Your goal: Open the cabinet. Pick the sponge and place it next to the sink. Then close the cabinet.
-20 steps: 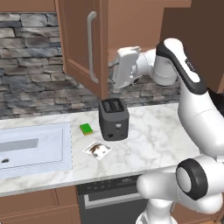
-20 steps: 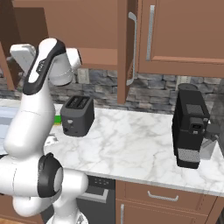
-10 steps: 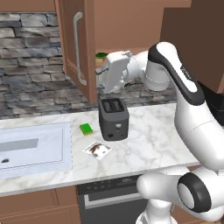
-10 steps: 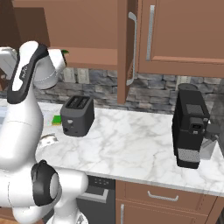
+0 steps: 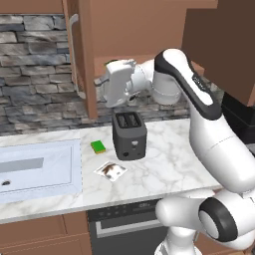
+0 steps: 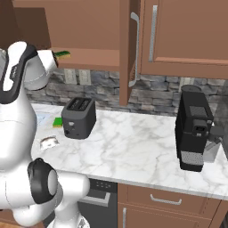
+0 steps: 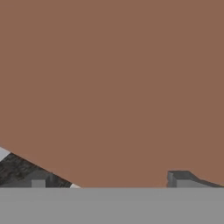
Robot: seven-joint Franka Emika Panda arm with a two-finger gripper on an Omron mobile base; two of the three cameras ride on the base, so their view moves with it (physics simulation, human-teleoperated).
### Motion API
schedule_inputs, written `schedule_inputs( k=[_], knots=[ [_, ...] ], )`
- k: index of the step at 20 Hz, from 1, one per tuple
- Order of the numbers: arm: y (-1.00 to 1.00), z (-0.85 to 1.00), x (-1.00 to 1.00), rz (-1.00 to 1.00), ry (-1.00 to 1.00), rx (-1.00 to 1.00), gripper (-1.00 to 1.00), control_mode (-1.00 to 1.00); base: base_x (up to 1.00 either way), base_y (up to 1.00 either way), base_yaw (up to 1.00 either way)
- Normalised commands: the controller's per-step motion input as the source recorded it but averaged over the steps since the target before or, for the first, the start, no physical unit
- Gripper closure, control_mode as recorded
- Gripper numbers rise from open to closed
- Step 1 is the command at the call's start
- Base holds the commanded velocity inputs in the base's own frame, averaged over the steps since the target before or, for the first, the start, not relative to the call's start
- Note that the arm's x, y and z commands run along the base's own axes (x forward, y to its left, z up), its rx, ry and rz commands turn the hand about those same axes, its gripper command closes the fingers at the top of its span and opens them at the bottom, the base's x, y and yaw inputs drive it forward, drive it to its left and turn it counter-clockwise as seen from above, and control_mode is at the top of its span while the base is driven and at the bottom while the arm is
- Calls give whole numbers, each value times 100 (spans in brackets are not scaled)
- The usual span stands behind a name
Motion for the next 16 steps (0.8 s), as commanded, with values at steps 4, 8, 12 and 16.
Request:
schedule_inputs(
  k=[4, 8, 12, 16],
  knots=[
    [33, 0, 34, 0, 0, 0, -100, -100, 0, 0, 0],
    [31, -3, 16, -1, 0, 0, -100, -100, 0, 0, 0],
    [25, -6, 6, -2, -2, 0, -100, -100, 0, 0, 0],
    [0, -5, 0, 0, -1, 0, -100, -100, 0, 0, 0]
  ],
)
